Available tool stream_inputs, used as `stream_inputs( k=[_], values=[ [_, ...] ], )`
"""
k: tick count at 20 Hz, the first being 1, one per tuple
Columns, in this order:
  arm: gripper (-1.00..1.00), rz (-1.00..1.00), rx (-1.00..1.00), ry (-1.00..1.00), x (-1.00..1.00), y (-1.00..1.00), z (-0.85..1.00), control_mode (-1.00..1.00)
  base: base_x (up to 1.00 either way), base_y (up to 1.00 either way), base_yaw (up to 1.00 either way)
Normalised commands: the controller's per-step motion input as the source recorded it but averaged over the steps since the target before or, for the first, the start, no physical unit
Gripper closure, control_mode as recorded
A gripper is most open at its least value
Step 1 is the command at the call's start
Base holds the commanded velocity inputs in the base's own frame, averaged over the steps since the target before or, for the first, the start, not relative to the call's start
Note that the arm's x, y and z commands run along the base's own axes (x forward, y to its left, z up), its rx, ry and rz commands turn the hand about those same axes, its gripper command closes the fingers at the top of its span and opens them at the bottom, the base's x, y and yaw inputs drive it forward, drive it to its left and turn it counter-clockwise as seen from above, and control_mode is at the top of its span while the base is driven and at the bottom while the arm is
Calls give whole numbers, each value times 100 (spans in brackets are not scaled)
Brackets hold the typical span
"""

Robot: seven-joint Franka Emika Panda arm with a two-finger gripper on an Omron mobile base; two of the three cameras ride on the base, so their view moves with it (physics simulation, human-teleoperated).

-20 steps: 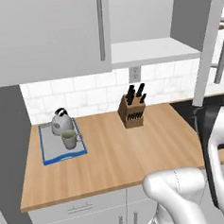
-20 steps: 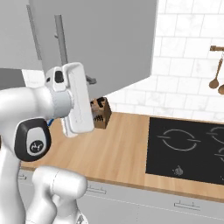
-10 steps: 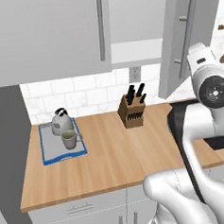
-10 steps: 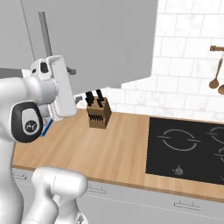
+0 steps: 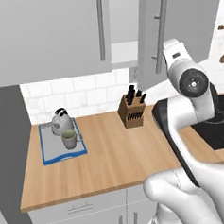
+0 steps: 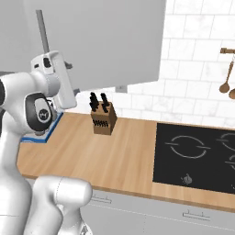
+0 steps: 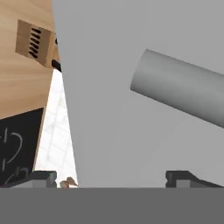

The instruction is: Pick the kettle from the counter and place it on the tray. Then pick the mug from the cabinet and place it on the tray. Then close the cabinet doors.

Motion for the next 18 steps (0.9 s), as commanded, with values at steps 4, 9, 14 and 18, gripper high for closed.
stream_inputs(
  k=[4, 9, 14, 18],
  values=[
    [-100, 2, 2, -1, 84, 42, 0, -100, 0, 0, 0],
    [-100, 0, 0, 0, 92, 22, 0, -100, 0, 0, 0],
    [-100, 0, 4, 0, 86, 22, 0, -100, 0, 0, 0],
    [-100, 0, 3, 1, 72, 11, -7, -100, 0, 0, 0]
  ],
)
